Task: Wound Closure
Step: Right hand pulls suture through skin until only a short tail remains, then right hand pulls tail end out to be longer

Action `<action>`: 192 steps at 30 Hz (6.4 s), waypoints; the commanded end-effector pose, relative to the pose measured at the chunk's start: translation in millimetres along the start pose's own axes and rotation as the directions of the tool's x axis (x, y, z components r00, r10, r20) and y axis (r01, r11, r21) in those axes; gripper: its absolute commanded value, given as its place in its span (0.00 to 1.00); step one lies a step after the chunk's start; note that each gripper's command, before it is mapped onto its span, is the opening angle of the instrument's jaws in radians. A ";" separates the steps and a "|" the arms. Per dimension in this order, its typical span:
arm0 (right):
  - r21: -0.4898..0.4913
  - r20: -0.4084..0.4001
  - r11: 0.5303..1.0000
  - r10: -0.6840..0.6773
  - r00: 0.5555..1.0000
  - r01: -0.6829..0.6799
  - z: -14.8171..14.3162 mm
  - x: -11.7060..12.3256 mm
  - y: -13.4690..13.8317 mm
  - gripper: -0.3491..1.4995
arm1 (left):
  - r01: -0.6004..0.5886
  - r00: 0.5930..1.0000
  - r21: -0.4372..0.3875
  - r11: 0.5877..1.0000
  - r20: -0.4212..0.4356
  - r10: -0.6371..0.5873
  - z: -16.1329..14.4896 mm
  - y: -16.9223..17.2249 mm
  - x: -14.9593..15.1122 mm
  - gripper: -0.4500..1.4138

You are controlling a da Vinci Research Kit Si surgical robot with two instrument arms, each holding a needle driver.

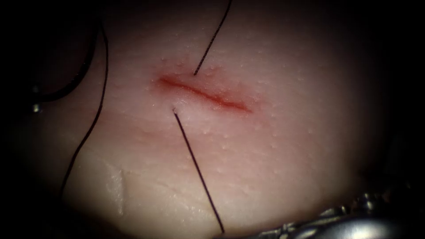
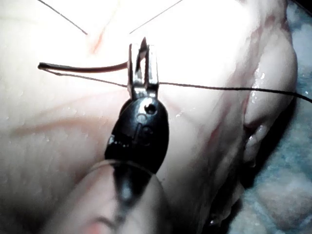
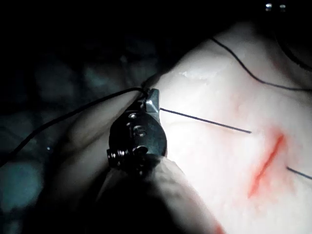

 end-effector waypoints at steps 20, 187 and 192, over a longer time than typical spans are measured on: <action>-0.167 0.102 0.984 0.079 0.992 -0.061 -2.8 -3.5 6.1 0.96 | 0.002 1.000 -0.016 1.000 -0.006 -0.002 0.4 1.4 -0.5 0.00; -0.354 -0.203 0.505 0.780 0.592 -0.787 3.9 -10.1 22.5 0.00 | -0.001 1.000 0.016 1.000 0.024 0.000 0.5 -0.9 -2.3 0.00; -0.352 -0.211 0.505 0.777 0.593 -0.788 3.6 -9.6 22.7 0.00 | -0.001 1.000 0.018 1.000 0.027 0.001 0.4 -1.2 -2.5 0.00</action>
